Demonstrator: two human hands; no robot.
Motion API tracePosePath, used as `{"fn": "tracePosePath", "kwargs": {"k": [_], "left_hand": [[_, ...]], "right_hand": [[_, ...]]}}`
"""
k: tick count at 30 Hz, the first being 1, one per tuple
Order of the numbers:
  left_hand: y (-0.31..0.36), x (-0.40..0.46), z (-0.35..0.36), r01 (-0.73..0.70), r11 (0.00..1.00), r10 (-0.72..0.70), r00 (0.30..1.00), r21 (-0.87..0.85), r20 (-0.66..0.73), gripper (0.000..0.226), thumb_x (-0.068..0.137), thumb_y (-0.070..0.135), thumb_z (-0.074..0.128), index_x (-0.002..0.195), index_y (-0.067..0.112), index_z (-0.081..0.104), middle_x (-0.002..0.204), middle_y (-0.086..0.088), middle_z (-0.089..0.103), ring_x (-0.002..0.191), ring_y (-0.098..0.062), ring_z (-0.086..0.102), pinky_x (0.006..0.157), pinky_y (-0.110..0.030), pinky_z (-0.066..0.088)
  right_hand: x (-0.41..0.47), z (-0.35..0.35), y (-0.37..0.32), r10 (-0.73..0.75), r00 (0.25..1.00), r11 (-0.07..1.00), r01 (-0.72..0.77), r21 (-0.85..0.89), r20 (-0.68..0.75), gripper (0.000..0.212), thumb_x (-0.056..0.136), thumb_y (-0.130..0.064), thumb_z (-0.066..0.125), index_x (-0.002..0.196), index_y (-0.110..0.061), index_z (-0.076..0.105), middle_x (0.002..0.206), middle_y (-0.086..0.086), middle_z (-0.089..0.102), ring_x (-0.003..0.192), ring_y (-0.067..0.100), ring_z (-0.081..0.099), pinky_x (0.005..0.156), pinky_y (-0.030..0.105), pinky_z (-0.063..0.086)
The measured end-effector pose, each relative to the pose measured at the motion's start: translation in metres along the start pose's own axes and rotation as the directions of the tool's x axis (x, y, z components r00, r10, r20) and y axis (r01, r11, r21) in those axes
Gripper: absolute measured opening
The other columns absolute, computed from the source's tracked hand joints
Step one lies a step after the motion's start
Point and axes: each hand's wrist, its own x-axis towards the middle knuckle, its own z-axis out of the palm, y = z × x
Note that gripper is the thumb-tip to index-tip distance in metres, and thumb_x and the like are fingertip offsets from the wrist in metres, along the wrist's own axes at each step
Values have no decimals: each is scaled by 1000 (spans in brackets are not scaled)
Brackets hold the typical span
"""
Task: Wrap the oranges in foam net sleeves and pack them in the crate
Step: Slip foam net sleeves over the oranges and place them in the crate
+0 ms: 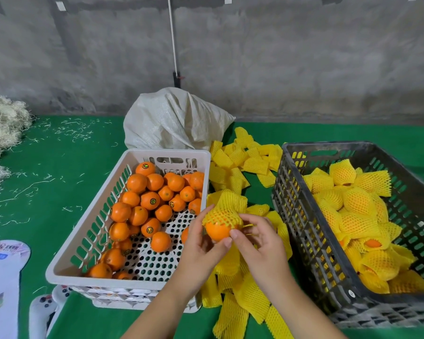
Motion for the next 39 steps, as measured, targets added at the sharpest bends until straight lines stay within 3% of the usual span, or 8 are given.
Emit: {"fn": "tracePosePath", "kwargs": {"k": [4, 8, 11, 14, 21, 29, 34, 39], "left_hand": [[-3, 1, 7, -49, 985, 47, 999, 167, 21, 81, 84, 39, 89, 152, 37, 45, 138, -8, 62, 112, -32, 70, 91, -54, 60], [-3, -1, 12, -112, 957, 123, 992, 269, -25, 77, 78, 48, 92, 144, 43, 51, 122, 4, 68, 90, -15, 70, 76, -29, 57], [-2, 0, 13, -137, 942, 163, 985, 305, -64, 74, 79, 51, 90, 142, 44, 52, 129, 7, 65, 112, -18, 67, 91, -39, 58], [0, -2, 14, -175, 894, 224, 972, 413, -71, 71, 81, 60, 84, 142, 46, 50, 137, 14, 59, 127, -21, 57, 101, -46, 52], [4, -4, 13, -183, 946, 220, 969, 267, -113, 67, 84, 47, 88, 138, 39, 51, 134, 9, 61, 124, -22, 63, 99, -41, 56], [1, 1, 7, -162, 972, 193, 964, 169, -184, 66, 70, 21, 81, 124, 42, 50, 114, 12, 65, 102, -13, 68, 81, -28, 57], [4, -1, 4, -140, 988, 146, 984, 63, -99, 67, 87, 16, 74, 145, 35, 47, 126, -7, 66, 111, -27, 67, 91, -40, 58], [7, -4, 6, -57, 997, 57, 998, -47, -14, 60, 96, 28, 77, 149, 27, 50, 135, -10, 67, 123, -32, 65, 103, -46, 55]], "right_hand": [[9, -6, -5, 97, 989, 987, -109, 114, 108, 32, 84, -25, 82, 107, -34, 63, 122, 8, 61, 111, 31, 65, 88, 55, 58], [19, -16, -10, -177, 981, 951, 191, -245, 77, 18, 89, -26, 76, 100, -26, 61, 107, -9, 54, 104, 18, 57, 86, 44, 53], [26, -25, -6, -404, 910, 760, 391, -519, 93, 14, 90, -15, 70, 102, -17, 62, 104, -6, 56, 100, 19, 56, 82, 42, 52], [25, -21, 1, -471, 882, 644, 369, -670, 33, 27, 80, 0, 71, 103, -12, 64, 105, 1, 57, 100, 25, 57, 80, 47, 54], [15, -7, 14, -230, 950, 923, 144, -358, -210, 16, 96, -10, 62, 108, -18, 69, 110, -7, 53, 103, 10, 58, 85, 43, 55], [-21, 5, 27, -463, 865, 643, 477, -599, 192, 13, 89, -23, 55, 102, -21, 59, 116, -6, 50, 104, 19, 54, 80, 39, 53], [-13, 7, 10, -390, 905, 769, 423, -479, 172, 33, 90, -34, 57, 120, -26, 46, 125, -11, 42, 118, 12, 48, 94, 28, 49], [-4, -5, 5, -443, 895, 807, 426, -409, 58, 33, 99, -19, 59, 132, -13, 63, 123, -3, 52, 111, 11, 57, 88, 33, 55]]}}
